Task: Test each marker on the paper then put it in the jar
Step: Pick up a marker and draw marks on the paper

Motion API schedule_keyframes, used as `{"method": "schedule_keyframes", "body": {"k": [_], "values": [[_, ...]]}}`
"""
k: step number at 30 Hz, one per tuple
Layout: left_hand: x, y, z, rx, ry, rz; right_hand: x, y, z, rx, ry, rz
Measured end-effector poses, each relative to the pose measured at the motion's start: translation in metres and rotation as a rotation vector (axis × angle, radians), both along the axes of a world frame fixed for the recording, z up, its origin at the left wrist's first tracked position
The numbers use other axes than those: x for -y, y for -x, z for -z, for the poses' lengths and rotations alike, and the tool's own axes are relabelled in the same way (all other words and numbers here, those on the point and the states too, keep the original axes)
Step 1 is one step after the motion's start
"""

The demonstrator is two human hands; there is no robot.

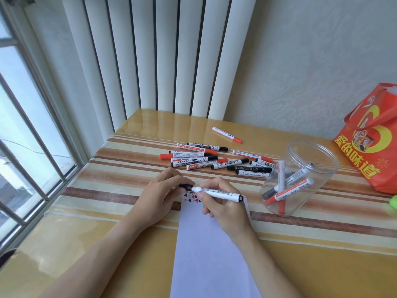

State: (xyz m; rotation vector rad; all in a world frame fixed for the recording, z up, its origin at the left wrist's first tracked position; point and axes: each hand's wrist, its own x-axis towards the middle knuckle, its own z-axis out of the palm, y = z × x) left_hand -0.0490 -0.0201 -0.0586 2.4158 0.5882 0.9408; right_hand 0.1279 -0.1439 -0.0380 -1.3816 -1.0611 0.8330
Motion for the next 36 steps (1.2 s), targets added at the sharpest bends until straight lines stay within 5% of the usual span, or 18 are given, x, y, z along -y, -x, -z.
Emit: {"method": "schedule_keyframes", "body": {"k": [9,16,22,36], "values": [[0.0,-0.001,0.001,-0.01,0.03,0.032,0.005,-0.008,-0.005,-0.261,0.036,-0.116],[0.0,-0.003,0.004,-0.097,0.021,0.01,0.001,-0.022,0.0,0.147,-0.014,0.124],[0.001,-0.006,0.01,-0.102,-0.043,-0.037,0.004,-0.021,0.003,0.698,-0.117,-0.02],[0.001,-0.005,0.01,-0.035,-0.139,-0.034,-0.001,-0.015,0.004,0.712,-0.163,0.028]]}}
